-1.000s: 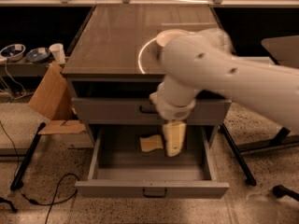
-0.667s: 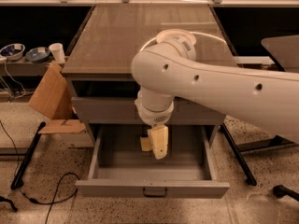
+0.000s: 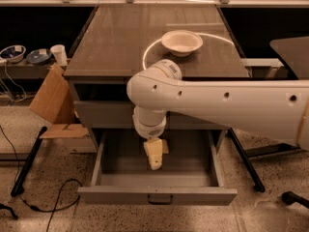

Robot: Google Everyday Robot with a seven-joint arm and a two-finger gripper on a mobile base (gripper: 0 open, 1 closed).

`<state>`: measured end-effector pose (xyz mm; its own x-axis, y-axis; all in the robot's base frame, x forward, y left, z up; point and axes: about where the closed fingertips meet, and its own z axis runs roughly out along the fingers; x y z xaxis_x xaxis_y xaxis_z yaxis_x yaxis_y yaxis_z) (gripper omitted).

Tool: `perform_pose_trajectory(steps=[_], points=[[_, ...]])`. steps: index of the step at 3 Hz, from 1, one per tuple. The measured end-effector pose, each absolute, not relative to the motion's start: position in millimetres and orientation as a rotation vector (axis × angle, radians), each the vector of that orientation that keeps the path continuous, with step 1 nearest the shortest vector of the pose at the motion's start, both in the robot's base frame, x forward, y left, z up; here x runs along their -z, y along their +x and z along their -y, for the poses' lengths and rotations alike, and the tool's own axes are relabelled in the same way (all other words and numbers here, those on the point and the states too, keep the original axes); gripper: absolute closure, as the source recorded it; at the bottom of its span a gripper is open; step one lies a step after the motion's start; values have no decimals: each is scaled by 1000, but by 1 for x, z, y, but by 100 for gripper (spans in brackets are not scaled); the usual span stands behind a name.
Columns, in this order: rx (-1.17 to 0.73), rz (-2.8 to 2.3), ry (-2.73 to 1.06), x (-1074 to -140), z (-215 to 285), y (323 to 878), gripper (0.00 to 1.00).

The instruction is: Pick sponge from middle drawer and place on counter

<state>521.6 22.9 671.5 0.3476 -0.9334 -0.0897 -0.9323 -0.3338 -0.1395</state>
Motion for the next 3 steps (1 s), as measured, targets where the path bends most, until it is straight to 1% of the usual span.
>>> perform_pose_trajectory(steps=[1,3], points=[[-28,-1728,-2437,-635,-26,528,0],[-35,-1730,-2496,-582,-50,542,0]])
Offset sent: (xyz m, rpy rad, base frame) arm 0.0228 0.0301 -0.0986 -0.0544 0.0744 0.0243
